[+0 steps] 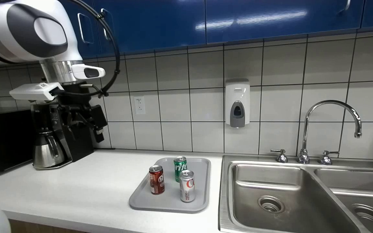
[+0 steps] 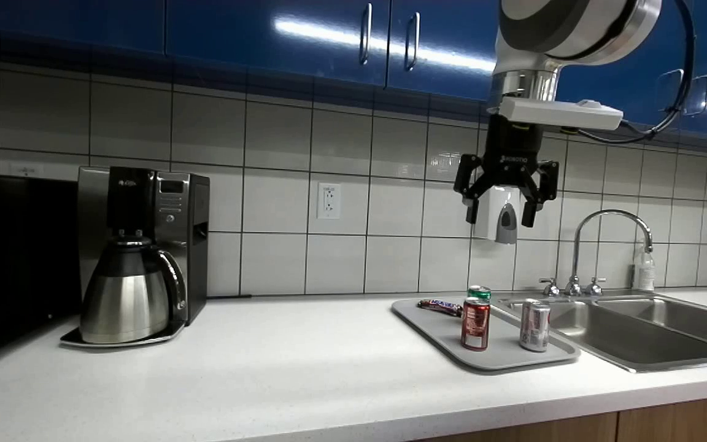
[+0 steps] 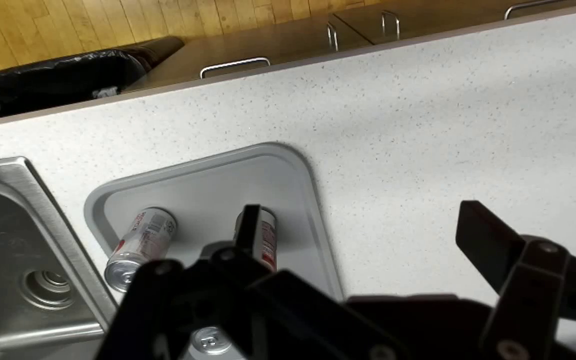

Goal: Remove the cans from the tray and put them on the counter

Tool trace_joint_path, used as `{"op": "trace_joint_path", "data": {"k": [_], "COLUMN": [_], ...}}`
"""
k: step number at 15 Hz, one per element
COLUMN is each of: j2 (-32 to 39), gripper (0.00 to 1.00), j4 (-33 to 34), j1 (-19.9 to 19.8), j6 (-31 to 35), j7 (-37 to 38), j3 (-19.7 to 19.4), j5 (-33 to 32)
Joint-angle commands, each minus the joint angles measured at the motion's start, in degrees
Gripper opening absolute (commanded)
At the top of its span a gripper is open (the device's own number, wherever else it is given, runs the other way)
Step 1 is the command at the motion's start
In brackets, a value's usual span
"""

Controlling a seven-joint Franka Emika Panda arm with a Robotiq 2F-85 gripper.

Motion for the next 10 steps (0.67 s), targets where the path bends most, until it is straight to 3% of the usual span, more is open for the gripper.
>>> {"op": "trace_joint_path", "data": {"k": [1,4,10], "j2": [0.02,0.02,8.17], "gripper": [1.00,1.00,1.00], "j4": [0.12,0.12,1.19], "j1": [0.14,0.14,-0.36], "j6": [-0.16,-0.16,5.58], "j7": [0.07,0.07,-1.45], "j3": [-0.16,-0.16,-1.02], "j5": [-0.13,-0.13,-0.46]}}
